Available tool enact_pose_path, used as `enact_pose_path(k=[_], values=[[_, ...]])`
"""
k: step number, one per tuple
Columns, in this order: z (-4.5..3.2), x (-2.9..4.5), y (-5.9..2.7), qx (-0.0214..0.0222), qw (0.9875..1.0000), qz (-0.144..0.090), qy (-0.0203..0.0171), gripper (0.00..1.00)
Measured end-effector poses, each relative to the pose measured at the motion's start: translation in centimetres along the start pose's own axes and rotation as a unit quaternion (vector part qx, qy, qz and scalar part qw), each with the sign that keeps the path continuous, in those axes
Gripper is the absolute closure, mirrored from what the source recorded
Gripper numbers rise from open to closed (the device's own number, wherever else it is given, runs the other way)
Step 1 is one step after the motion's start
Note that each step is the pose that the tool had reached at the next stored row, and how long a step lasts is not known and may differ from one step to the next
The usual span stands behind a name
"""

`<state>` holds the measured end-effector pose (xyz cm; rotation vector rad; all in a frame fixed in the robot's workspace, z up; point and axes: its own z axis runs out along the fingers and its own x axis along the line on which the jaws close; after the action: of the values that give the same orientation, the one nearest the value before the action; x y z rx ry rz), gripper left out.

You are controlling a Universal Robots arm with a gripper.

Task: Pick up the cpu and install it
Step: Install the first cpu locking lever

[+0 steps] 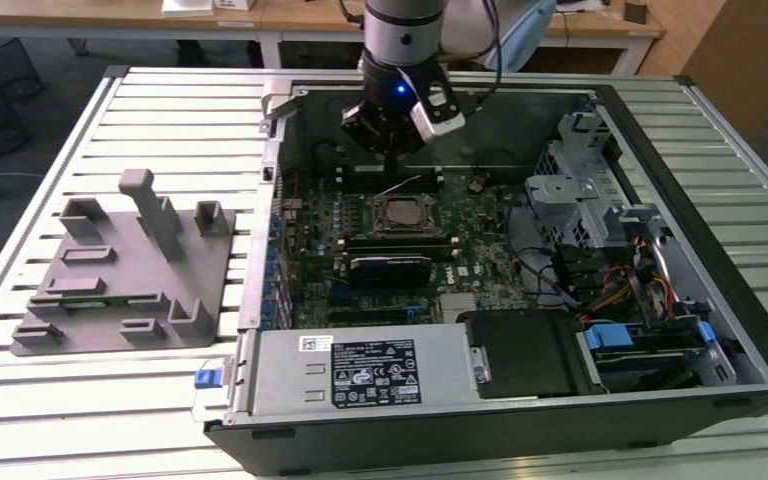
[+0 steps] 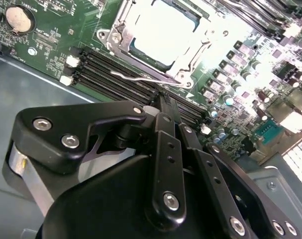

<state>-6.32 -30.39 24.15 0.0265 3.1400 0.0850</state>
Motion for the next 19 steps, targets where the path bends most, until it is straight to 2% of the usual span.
enact_pose_path(k=[5, 19], values=[[0.24, -0.44, 0.00, 0.0000, 1.0000, 0.000, 0.0000, 0.89], [1.04, -1.05, 0.04, 0.0000, 1.0000, 0.000, 0.0000, 0.89]])
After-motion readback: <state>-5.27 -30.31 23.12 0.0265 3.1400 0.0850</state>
